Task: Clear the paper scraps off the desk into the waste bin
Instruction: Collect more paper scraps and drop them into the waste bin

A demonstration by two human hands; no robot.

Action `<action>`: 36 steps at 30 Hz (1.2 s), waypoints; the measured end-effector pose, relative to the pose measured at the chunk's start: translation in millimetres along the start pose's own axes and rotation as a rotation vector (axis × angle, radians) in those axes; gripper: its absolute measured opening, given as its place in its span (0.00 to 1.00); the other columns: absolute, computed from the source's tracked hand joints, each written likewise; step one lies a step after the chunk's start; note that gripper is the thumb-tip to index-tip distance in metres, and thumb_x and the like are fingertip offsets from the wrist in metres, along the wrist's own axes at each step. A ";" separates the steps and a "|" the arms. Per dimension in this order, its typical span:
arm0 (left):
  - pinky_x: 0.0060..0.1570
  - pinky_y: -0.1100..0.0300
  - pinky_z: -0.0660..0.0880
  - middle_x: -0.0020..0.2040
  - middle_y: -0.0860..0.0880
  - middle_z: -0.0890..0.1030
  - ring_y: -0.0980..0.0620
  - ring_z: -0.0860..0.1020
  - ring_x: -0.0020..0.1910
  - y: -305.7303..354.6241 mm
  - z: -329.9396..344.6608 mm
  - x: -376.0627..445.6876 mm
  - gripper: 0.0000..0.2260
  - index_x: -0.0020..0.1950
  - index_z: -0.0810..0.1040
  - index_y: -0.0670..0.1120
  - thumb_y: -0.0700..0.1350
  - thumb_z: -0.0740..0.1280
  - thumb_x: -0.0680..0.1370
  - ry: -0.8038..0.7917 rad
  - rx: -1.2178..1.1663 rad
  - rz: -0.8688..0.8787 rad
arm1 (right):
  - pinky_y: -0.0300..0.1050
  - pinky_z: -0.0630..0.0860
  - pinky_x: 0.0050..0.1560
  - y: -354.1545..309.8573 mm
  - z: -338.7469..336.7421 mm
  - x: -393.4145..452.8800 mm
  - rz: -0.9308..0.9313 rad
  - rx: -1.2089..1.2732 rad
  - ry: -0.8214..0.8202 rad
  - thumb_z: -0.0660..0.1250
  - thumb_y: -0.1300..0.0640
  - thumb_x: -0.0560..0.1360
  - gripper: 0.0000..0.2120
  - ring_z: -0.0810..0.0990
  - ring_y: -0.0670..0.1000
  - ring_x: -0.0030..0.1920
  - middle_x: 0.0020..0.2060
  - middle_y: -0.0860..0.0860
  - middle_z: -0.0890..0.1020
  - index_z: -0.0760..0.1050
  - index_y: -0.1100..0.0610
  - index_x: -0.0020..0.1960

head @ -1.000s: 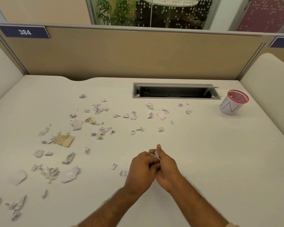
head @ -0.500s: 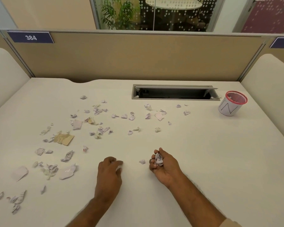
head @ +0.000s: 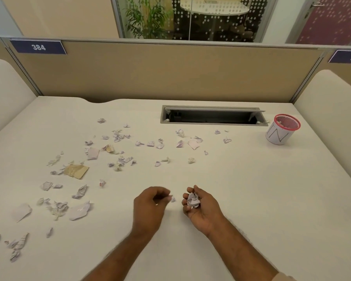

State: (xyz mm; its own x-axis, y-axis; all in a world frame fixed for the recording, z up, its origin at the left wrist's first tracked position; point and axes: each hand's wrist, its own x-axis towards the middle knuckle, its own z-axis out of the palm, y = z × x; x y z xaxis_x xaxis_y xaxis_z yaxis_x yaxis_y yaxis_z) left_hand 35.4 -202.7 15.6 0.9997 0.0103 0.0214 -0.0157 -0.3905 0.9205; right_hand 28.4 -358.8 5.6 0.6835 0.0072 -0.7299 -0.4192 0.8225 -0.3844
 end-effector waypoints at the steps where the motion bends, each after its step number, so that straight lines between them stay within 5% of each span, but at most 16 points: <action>1: 0.41 0.74 0.74 0.38 0.56 0.84 0.61 0.82 0.40 10.7 7.3 0.2 0.11 0.40 0.82 0.52 0.36 0.77 0.69 -0.014 -0.044 0.014 | 0.38 0.70 0.24 1.1 -0.4 -0.4 0.009 0.011 -0.011 0.59 0.54 0.80 0.13 0.74 0.52 0.31 0.32 0.56 0.77 0.75 0.61 0.43; 6: 0.42 0.68 0.77 0.38 0.58 0.84 0.59 0.82 0.41 38.1 38.6 -9.7 0.12 0.40 0.83 0.55 0.36 0.75 0.70 -0.185 -0.074 0.066 | 0.47 0.80 0.40 6.4 -1.5 -6.8 0.004 0.129 -0.125 0.61 0.54 0.79 0.14 0.83 0.55 0.40 0.39 0.58 0.82 0.77 0.64 0.47; 10: 0.46 0.69 0.74 0.41 0.62 0.82 0.61 0.79 0.47 33.8 45.9 -12.7 0.10 0.43 0.83 0.58 0.41 0.74 0.72 -0.194 0.072 0.174 | 0.50 0.76 0.59 1.1 -1.7 -8.4 0.003 0.168 -0.134 0.61 0.54 0.79 0.12 0.80 0.57 0.52 0.45 0.59 0.79 0.76 0.63 0.49; 14: 0.51 0.69 0.70 0.47 0.60 0.79 0.58 0.76 0.52 18.0 36.2 0.1 0.09 0.48 0.83 0.55 0.40 0.72 0.74 -0.075 0.213 0.291 | 0.41 0.73 0.31 -10.3 -7.1 -5.7 -0.002 0.163 -0.077 0.59 0.53 0.80 0.13 0.74 0.52 0.35 0.35 0.57 0.76 0.74 0.61 0.43; 16: 0.52 0.62 0.73 0.49 0.58 0.77 0.56 0.75 0.51 4.5 28.9 12.3 0.10 0.51 0.82 0.53 0.39 0.71 0.75 -0.091 0.324 0.220 | 0.38 0.70 0.26 -14.6 -10.2 -4.6 -0.006 0.147 -0.059 0.58 0.53 0.80 0.14 0.73 0.53 0.34 0.35 0.58 0.76 0.74 0.62 0.42; 19: 0.53 0.63 0.73 0.51 0.54 0.76 0.52 0.76 0.51 -16.3 21.4 22.8 0.10 0.55 0.82 0.50 0.41 0.71 0.75 -0.235 0.485 0.115 | 0.38 0.69 0.25 -18.8 -15.6 -0.7 -0.018 0.158 -0.051 0.58 0.53 0.80 0.15 0.73 0.53 0.33 0.33 0.58 0.76 0.74 0.62 0.41; 25: 0.40 0.76 0.65 0.39 0.59 0.77 0.60 0.75 0.41 -31.9 21.7 21.9 0.05 0.43 0.83 0.51 0.42 0.71 0.75 -0.248 0.509 0.075 | 0.38 0.69 0.25 -23.6 -23.8 6.6 -0.036 0.207 -0.049 0.54 0.47 0.81 0.20 0.71 0.53 0.34 0.31 0.58 0.77 0.74 0.61 0.42; 32: 0.39 0.73 0.71 0.38 0.60 0.81 0.62 0.78 0.40 10.0 39.5 14.5 0.09 0.38 0.80 0.59 0.45 0.74 0.73 -0.247 0.215 0.097 | 0.38 0.70 0.25 -23.2 -26.6 7.1 -0.040 0.190 -0.037 0.54 0.47 0.81 0.20 0.73 0.54 0.33 0.32 0.58 0.77 0.74 0.61 0.42; 36: 0.40 0.70 0.72 0.39 0.59 0.82 0.61 0.78 0.40 32.7 60.7 4.6 0.11 0.37 0.79 0.61 0.45 0.77 0.70 -0.345 0.124 0.133 | 0.46 0.79 0.32 -19.6 -24.6 3.7 -0.034 0.260 -0.061 0.58 0.50 0.81 0.18 0.81 0.57 0.34 0.32 0.59 0.79 0.74 0.63 0.42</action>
State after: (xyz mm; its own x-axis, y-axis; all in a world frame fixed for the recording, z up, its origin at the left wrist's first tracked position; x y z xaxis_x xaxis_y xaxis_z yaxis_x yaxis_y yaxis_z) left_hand 40.5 -271.3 22.1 0.9367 -0.3500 -0.0145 -0.1645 -0.4761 0.8639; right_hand 24.5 -388.9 -3.5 0.7324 0.0048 -0.6808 -0.2331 0.9413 -0.2441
